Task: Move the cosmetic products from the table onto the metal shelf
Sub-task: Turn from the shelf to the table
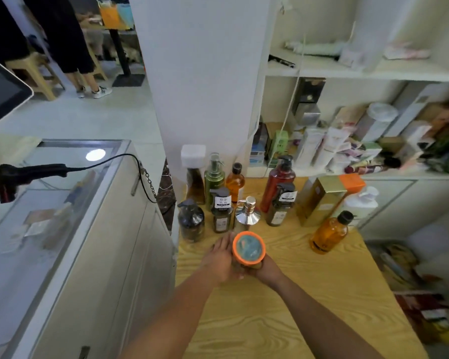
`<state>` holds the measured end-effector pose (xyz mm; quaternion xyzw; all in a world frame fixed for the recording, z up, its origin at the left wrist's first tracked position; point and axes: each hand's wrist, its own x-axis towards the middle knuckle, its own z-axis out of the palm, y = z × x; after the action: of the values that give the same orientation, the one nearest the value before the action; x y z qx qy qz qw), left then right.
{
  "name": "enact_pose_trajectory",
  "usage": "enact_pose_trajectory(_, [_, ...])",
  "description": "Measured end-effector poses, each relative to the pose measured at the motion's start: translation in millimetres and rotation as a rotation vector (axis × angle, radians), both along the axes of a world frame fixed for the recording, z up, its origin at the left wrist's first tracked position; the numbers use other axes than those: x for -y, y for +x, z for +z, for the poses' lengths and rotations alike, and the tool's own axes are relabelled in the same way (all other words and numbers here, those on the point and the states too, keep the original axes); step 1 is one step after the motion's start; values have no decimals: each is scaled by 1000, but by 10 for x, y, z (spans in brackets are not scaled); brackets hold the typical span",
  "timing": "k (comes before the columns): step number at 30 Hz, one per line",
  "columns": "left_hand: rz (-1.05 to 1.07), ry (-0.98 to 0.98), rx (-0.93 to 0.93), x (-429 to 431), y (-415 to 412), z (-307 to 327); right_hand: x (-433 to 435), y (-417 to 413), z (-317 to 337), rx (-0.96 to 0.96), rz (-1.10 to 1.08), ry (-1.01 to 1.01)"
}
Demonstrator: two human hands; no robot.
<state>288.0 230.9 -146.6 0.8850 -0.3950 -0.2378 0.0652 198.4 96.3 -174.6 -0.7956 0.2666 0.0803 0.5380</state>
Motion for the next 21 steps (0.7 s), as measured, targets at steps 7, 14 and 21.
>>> enact_pose_trajectory(7, [-233, -33, 39, 567, -772, 271, 319, -1066, 245, 111, -282, 27])
enact_pose_trajectory(14, [-349, -248, -134, 1334, -2414, 750, 678, -2880, 764, 263, -605, 54])
enact_pose_trajectory(21, [-752, -367, -235, 2012, -4633, 1105, 765, -5291, 1207, 343, -1002, -106])
